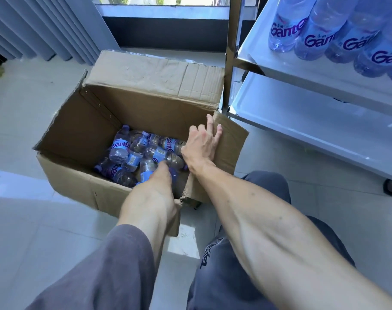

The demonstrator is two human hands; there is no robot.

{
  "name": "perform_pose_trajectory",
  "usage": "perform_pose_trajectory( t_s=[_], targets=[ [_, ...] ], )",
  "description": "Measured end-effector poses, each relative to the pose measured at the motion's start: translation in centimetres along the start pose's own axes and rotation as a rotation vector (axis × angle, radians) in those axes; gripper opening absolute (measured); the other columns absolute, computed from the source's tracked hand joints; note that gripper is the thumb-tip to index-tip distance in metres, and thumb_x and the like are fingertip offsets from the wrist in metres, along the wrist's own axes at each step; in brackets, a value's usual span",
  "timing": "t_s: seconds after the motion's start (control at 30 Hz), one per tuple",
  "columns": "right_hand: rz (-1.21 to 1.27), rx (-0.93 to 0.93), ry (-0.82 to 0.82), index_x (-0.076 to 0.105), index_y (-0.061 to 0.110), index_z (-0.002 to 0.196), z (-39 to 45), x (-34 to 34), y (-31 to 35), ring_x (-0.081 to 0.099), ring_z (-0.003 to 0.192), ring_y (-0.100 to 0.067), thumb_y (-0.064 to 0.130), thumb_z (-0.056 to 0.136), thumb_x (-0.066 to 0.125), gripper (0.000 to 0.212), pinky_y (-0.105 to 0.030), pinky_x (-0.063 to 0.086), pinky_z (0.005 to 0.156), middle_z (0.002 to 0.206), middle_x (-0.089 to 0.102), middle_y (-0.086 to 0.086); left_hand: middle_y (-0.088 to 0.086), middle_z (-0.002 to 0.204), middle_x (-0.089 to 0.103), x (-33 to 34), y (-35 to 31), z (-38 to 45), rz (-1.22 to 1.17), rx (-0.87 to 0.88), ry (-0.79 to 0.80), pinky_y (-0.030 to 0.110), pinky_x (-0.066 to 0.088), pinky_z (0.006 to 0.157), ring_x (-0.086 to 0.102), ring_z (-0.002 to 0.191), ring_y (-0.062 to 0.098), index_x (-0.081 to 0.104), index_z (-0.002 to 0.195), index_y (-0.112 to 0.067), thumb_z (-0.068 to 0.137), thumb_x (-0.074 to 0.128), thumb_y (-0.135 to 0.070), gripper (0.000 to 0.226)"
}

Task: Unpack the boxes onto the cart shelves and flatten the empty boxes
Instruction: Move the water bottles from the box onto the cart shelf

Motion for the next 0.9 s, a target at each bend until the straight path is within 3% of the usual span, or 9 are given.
perform_pose_trajectory(
  t_s=[0.1, 0.2, 0.27, 0.33, 0.4, 0.5, 0.67, 0.77, 0.9],
  targets=[
    [-0.003, -0.021, 0.046, 0.068, 0.018, 0.104, -0.4, -0.3, -0.6, 0.011, 0.149, -0.026, 0.023, 0.072, 0.057, 0.035, -0.051, 0.004, 0.12, 0.118, 0.064, -0.007, 0.0, 0.08, 0.059, -2.0, -1.0, -1.9, -0.054, 0.067, -0.154, 0.025, 0.045, 0.072, 0.059, 0.071, 0.02, 0.057, 0.073, -0.017, 0.089, 0.055, -0.039, 0.027],
    [0.094, 0.015, 0.108, 0.07, 0.017, 0.108, -0.6, -0.9, -0.5, 0.008, 0.151, -0.023, 0.026, 0.069, 0.054, 0.042, -0.049, 0.002, 0.12, 0.121, 0.065, -0.01, 0.015, 0.116, 0.066, -3.8, -1.7, -3.9, -0.214, 0.143, -0.331, 0.041, 0.052, 0.095, 0.063, 0.109, 0.033, 0.064, 0.116, -0.004, 0.079, 0.073, -0.039, 0.052],
    [0.309, 0.121, 0.126, 0.069, 0.017, 0.11, -0.6, -1.9, -0.5, 0.012, 0.151, -0.022, 0.021, 0.07, 0.057, 0.042, -0.044, 0.002, 0.12, 0.129, 0.062, -0.015, 0.017, 0.12, 0.065, -4.6, -2.7, -5.7, -0.204, 0.2, -0.436, 0.045, 0.05, 0.097, 0.063, 0.108, 0.036, 0.062, 0.12, -0.002, 0.071, 0.08, -0.045, 0.068],
    [0.533, 0.228, 0.114, 0.068, 0.017, 0.114, -0.6, -3.2, -0.5, 0.034, 0.142, -0.026, 0.016, 0.075, 0.055, 0.041, -0.037, 0.017, 0.117, 0.13, 0.061, -0.015, 0.017, 0.112, 0.069, -4.2, -3.8, -6.7, -0.226, 0.271, -0.439, 0.046, 0.053, 0.093, 0.066, 0.101, 0.035, 0.065, 0.114, -0.001, 0.069, 0.078, -0.051, 0.068],
    [0.653, 0.271, 0.08, 0.067, 0.019, 0.114, -0.7, -4.5, -0.4, 0.055, 0.119, -0.029, 0.015, 0.078, 0.052, 0.039, -0.028, 0.039, 0.095, 0.115, 0.069, -0.01, 0.013, 0.095, 0.072, -3.6, -5.1, -7.8, -0.27, 0.38, -0.404, 0.041, 0.056, 0.083, 0.067, 0.089, 0.033, 0.071, 0.1, -0.004, 0.067, 0.074, -0.053, 0.059],
    [0.749, 0.241, 0.028, 0.066, 0.02, 0.11, -1.6, -6.6, 0.0, 0.056, 0.107, -0.023, 0.023, 0.083, 0.055, 0.029, -0.023, 0.035, 0.076, 0.1, 0.071, -0.002, 0.002, 0.067, 0.068, -2.4, -6.9, -9.9, -0.408, 0.521, -0.281, 0.036, 0.056, 0.061, 0.066, 0.068, 0.027, 0.07, 0.07, -0.013, 0.061, 0.072, -0.045, 0.033],
    [0.955, 0.184, 0.01, 0.056, 0.017, 0.129, -2.9, -10.7, 0.1, 0.061, 0.107, -0.022, 0.049, 0.087, 0.06, 0.053, -0.031, 0.045, 0.086, 0.112, 0.066, -0.002, 0.008, 0.068, 0.062, -0.9, -7.5, -15.1, -0.613, 0.737, 0.008, 0.044, 0.05, 0.062, 0.059, 0.065, 0.026, 0.066, 0.06, -0.009, 0.054, 0.069, -0.026, 0.019],
    [1.134, 0.145, 0.022, 0.056, 0.013, 0.13, -3.9, -13.8, -0.3, 0.062, 0.107, -0.021, 0.056, 0.085, 0.056, 0.062, -0.034, 0.049, 0.087, 0.121, 0.065, -0.007, 0.015, 0.078, 0.057, 0.0, -6.0, -18.5, -0.621, 0.841, 0.269, 0.036, 0.043, 0.062, 0.056, 0.072, 0.03, 0.064, 0.073, -0.003, 0.056, 0.065, -0.023, 0.026],
    [1.359, 0.062, -0.006, 0.064, 0.016, 0.093, -6.3, -18.6, -2.5, 0.069, 0.079, -0.023, 0.046, 0.082, 0.059, 0.032, -0.045, 0.057, 0.081, 0.086, 0.069, -0.005, 0.025, 0.103, 0.058, 2.7, -1.7, -22.4, -0.531, 0.812, 0.581, 0.038, 0.041, 0.075, 0.056, 0.09, 0.035, 0.058, 0.114, 0.01, 0.064, 0.059, -0.021, 0.059]
  ],
)
Point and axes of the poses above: each hand's wrist, its own z-axis towards the middle knuckle, its own x-axis out of the palm, y = z × x, the point moved 8 cm from there along z, towards the middle knuckle
